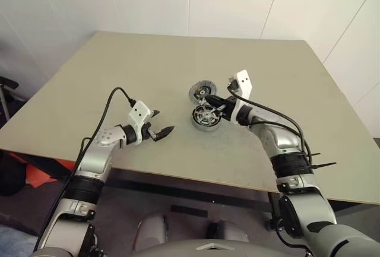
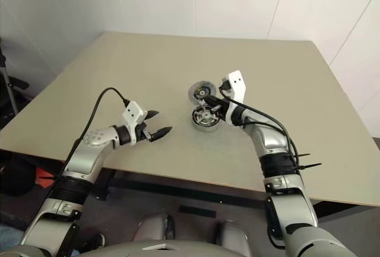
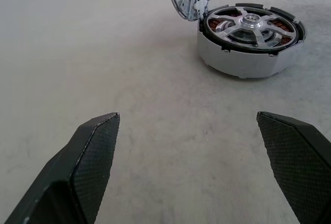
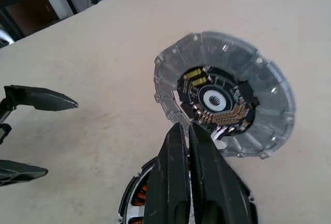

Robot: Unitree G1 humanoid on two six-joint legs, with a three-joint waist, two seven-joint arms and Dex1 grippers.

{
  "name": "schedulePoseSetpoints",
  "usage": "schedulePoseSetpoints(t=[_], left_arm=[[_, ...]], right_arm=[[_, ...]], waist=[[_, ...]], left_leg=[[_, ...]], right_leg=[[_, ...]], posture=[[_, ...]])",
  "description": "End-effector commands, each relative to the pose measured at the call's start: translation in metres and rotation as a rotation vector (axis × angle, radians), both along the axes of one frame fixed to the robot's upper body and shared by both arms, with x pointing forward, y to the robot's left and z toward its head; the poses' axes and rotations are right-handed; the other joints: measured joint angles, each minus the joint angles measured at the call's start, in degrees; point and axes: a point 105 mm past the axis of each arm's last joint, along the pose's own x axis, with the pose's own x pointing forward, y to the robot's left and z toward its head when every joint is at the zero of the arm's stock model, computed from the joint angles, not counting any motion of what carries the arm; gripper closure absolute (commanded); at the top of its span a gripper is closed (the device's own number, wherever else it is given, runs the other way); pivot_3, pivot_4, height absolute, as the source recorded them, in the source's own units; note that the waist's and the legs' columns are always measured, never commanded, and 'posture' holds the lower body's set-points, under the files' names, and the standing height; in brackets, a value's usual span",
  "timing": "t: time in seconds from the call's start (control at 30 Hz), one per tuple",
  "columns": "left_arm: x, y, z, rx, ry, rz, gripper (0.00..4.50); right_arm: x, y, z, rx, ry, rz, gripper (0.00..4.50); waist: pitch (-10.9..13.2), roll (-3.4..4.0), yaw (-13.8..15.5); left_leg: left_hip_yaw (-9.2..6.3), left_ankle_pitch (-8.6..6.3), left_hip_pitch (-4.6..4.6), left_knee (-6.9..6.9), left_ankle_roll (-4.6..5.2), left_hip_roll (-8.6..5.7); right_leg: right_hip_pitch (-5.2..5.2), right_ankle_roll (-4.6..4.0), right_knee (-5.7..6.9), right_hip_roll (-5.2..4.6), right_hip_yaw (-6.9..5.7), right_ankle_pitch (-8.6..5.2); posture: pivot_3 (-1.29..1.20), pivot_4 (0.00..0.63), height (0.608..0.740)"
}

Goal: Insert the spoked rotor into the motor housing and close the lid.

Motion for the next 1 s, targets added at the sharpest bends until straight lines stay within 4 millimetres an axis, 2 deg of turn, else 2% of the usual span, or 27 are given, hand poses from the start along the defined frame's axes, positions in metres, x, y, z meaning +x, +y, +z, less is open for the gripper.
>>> schedulePoseSetpoints(t=[0.03,0.1,0.2,0.4,0.5,0.6,0.67,0.77,0.93,1.0], left_arm=[[0.003,-0.002,0.016,0.000,-0.066,-0.003,0.00],[0.004,-0.001,0.017,0.000,-0.068,-0.001,0.00],[0.004,0.001,0.017,0.000,-0.068,0.008,0.00],[0.004,0.002,0.016,-0.001,-0.066,0.014,0.00],[0.005,0.000,0.015,-0.003,-0.064,0.011,0.00],[0.005,-0.001,0.014,-0.004,-0.061,0.009,0.00],[0.004,-0.001,0.014,-0.004,-0.059,0.007,0.00],[0.004,-0.001,0.013,-0.004,-0.057,0.006,0.00],[0.004,-0.001,0.015,-0.006,-0.063,0.009,0.00],[0.004,-0.001,0.018,-0.010,-0.069,0.012,0.00]], right_arm=[[0.002,-0.002,-0.030,-0.074,0.059,-0.038,4.35],[0.004,-0.004,-0.033,-0.081,0.062,-0.050,4.35],[0.009,-0.008,-0.018,-0.045,0.028,-0.064,4.35],[0.009,-0.014,0.035,-0.012,-0.140,0.015,4.35],[0.000,-0.003,0.054,-0.030,-0.177,0.109,4.35],[-0.009,0.010,0.057,-0.021,-0.176,0.156,4.35],[-0.012,0.019,0.053,-0.006,-0.155,0.165,4.35],[-0.013,0.034,0.030,0.000,-0.086,0.146,4.35],[0.002,0.026,-0.019,-0.054,0.043,-0.012,4.35],[0.006,0.023,-0.020,-0.059,0.034,-0.031,4.35]], waist=[[0.0,0.01,0.0],[0.0,-0.07,-0.1],[0.0,-0.07,-0.1],[0.0,-0.07,0.0],[0.0,-0.07,0.0],[0.0,-0.08,-0.5],[0.0,-0.08,-0.7],[0.0,-0.08,-1.1],[0.0,-0.08,-1.2],[0.0,-0.09,-1.3]], left_leg=[[0.00,0.01,0.00,0.01,-0.02,0.00],[0.00,0.02,0.08,0.03,-0.04,-0.01],[0.00,-0.02,0.28,0.03,0.02,0.00],[-0.01,-0.01,0.15,0.06,0.02,-0.01],[-0.01,-0.01,0.12,0.05,0.02,0.00],[0.00,-0.01,0.09,-0.02,0.01,0.02],[0.00,-0.01,0.05,-0.02,0.02,0.02],[0.00,-0.02,0.05,0.00,0.03,0.01],[-0.01,-0.01,0.07,0.01,0.01,0.00],[-0.01,0.01,0.10,0.03,-0.03,-0.01]], right_leg=[[0.01,0.00,0.00,0.00,0.00,0.00],[0.10,-0.01,0.00,-0.01,0.02,0.00],[0.24,0.04,0.00,-0.01,0.02,-0.02],[0.17,0.03,0.00,-0.01,0.02,0.00],[0.12,0.01,0.03,0.00,0.02,0.01],[0.06,-0.03,0.03,0.03,0.02,-0.01],[0.03,-0.04,0.02,0.03,0.01,-0.01],[0.05,-0.03,0.01,0.02,0.02,-0.01],[0.08,-0.03,0.02,0.01,0.01,-0.01],[0.11,-0.02,0.01,0.00,0.03,-0.01]], posture=[[0.00,0.000,0.740],[0.00,0.000,0.740],[0.00,0.000,0.740],[0.00,0.000,0.740],[0.00,0.000,0.740],[0.00,0.000,0.740],[0.00,0.000,0.740],[0.00,0.000,0.740],[0.00,0.000,0.740],[0.00,0.000,0.740]])
